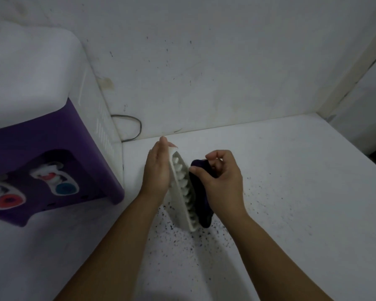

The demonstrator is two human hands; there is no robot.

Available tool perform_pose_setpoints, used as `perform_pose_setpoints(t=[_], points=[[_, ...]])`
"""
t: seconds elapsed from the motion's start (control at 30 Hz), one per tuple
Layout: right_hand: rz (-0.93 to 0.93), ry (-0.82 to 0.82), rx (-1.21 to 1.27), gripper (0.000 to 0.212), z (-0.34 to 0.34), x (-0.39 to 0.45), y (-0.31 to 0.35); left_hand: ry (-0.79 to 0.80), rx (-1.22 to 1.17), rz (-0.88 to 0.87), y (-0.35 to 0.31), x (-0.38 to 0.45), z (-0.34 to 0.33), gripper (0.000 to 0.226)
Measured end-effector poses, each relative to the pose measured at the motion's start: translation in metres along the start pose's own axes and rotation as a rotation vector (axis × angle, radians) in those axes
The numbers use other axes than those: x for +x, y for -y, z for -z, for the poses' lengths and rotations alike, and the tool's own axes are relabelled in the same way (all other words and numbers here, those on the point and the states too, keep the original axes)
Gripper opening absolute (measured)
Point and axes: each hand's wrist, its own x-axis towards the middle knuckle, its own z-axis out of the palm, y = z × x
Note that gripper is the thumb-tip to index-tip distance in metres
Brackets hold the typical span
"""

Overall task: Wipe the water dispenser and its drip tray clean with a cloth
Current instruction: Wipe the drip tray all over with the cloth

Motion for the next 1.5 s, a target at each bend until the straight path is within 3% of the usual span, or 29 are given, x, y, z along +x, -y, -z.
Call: perform_pose_setpoints(t=[0.07,0.17,0.33,0.47,0.7,0.83,0.9,1.03,1.17,1.3,1.5], points=[[0.058,0.021,-0.017,0.024,-0.004,0.004,0.009,-0.009,0.057,-0.011,-0.001,-0.004,-0.008,0.055],[0.129,0.072,-0.031,0.014,-0.005,0.007,0.019,0.009,-0.041,0.042,-0.001,-0.009,-0.013,0.055],[0.218,0.151,-0.135,0.018,-0.001,0.009,0.016,-0.006,-0.085,-0.01,0.001,-0.009,-0.012,0.053],[0.232,0.211,-0.262,0.013,-0.007,0.005,-0.007,0.011,-0.068,0.048,0.008,-0.011,-0.008,0.054],[0.242,0.151,-0.275,0.016,-0.013,0.004,-0.008,0.053,-0.181,0.149,0.015,-0.006,-0.006,0.049],[0.339,0.012,-0.275,0.014,-0.016,-0.004,-0.023,-0.015,-0.252,0.285,0.023,-0.015,-0.012,0.047],[0.419,-0.009,-0.354,0.006,-0.013,-0.013,-0.041,-0.065,-0.266,0.24,0.025,-0.017,-0.015,0.045],[0.54,0.121,-0.529,0.029,-0.008,-0.024,-0.062,-0.104,-0.272,0.252,0.025,-0.013,-0.015,0.041],[0.565,0.084,-0.49,0.028,-0.014,-0.011,-0.048,-0.055,-0.277,0.284,0.023,-0.009,-0.013,0.044],[0.592,0.044,-0.481,0.02,-0.018,-0.01,-0.049,-0.077,-0.194,0.146,0.017,-0.005,-0.014,0.039],[0.558,0.14,-0.498,0.018,-0.016,-0.006,-0.045,-0.113,-0.196,0.156,0.025,-0.004,-0.011,0.038]])
